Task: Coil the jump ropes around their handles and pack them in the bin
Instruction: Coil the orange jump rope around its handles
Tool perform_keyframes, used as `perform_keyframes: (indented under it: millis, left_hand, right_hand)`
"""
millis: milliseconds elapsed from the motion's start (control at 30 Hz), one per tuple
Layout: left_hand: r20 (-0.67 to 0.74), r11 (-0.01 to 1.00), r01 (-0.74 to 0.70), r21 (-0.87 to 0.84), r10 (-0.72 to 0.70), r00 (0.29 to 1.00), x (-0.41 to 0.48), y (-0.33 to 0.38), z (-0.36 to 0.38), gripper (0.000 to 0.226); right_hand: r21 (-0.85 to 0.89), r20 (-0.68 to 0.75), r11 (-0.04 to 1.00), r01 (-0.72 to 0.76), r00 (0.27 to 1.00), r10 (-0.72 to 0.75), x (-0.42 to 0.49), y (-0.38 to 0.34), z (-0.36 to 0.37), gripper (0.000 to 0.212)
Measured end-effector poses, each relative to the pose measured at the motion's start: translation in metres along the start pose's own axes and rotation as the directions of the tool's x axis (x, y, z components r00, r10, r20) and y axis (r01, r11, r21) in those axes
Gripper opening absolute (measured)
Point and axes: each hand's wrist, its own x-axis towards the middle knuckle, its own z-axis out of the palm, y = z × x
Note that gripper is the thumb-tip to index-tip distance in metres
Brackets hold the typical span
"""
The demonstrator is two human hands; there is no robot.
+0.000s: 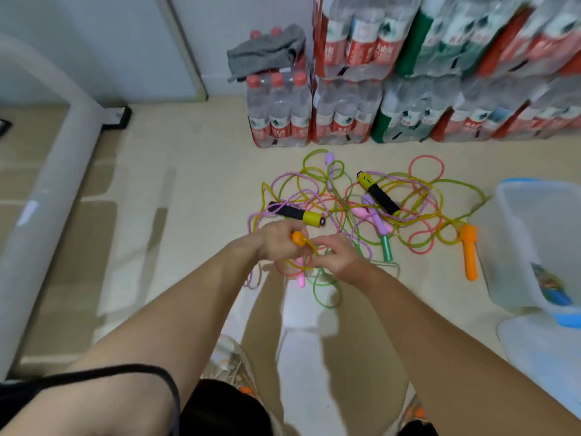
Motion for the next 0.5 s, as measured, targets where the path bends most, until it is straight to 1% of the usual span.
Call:
perform_keyframes:
  millis: [33, 67, 100, 133, 167, 233, 300, 367, 433, 500]
  left_hand:
    - [0.022, 0.998, -0.031, -0.061, 0.033, 0.999, -0.012, 0.014, -0.009, 0.030]
    - [0.046, 0.990, -0.055, -0.131, 0.061, 0.997, -0.025, 0.028, -0.017, 0.030]
    - [0.070, 0.977, -0.078, -0.199, 0.094, 0.993, -0.039, 0.042, -0.026, 0.024]
    - [0.086, 0.967, -0.100, -0.236, 0.123, 0.989, -0.054, 0.055, -0.034, 0.013]
    - [0.089, 0.958, -0.123, -0.258, 0.151, 0.985, -0.069, 0.066, -0.043, 0.009]
    - [0.083, 0.948, -0.158, -0.275, 0.187, 0.979, -0.097, 0.085, -0.060, 0.028]
    - [0.063, 0.933, -0.174, -0.315, 0.204, 0.977, -0.120, 0.098, -0.071, 0.037]
    - [0.039, 0.910, -0.181, -0.372, 0.210, 0.977, -0.140, 0.108, -0.080, 0.040]
    - [0.023, 0.869, -0.192, -0.456, 0.227, 0.974, -0.159, 0.121, -0.087, 0.041]
    - [0.016, 0.833, -0.206, -0.514, 0.249, 0.968, -0.176, 0.133, -0.096, 0.038]
  right_hand:
    - [-0.004, 0.017, 1.000, 0.007, 1.000, -0.007, -0.012, -0.015, -0.003, 0.017]
    - [0.011, 0.033, 1.000, 0.007, 0.999, -0.007, -0.025, -0.029, -0.007, 0.009]
    - [0.024, 0.038, 1.000, 0.007, 0.999, -0.008, -0.037, -0.041, -0.011, 0.006]
    - [0.031, 0.021, 0.999, 0.013, 1.000, -0.013, -0.050, -0.051, -0.015, 0.005]
    - [0.034, -0.013, 0.999, 0.034, 0.999, -0.033, -0.059, -0.057, -0.021, 0.006]
    - [0.001, -0.072, 0.995, 0.097, 0.993, -0.097, -0.077, -0.073, -0.032, 0.009]
    - [-0.086, -0.082, 0.985, 0.146, 0.985, -0.154, -0.093, -0.090, -0.041, 0.015]
    - [-0.153, -0.069, 0.971, 0.181, 0.979, -0.194, -0.107, -0.108, -0.050, 0.026]
    - [-0.204, -0.072, 0.957, 0.207, 0.972, -0.225, -0.121, -0.122, -0.056, 0.023]
    - [-0.223, -0.080, 0.950, 0.217, 0.968, -0.240, -0.134, -0.133, -0.064, 0.020]
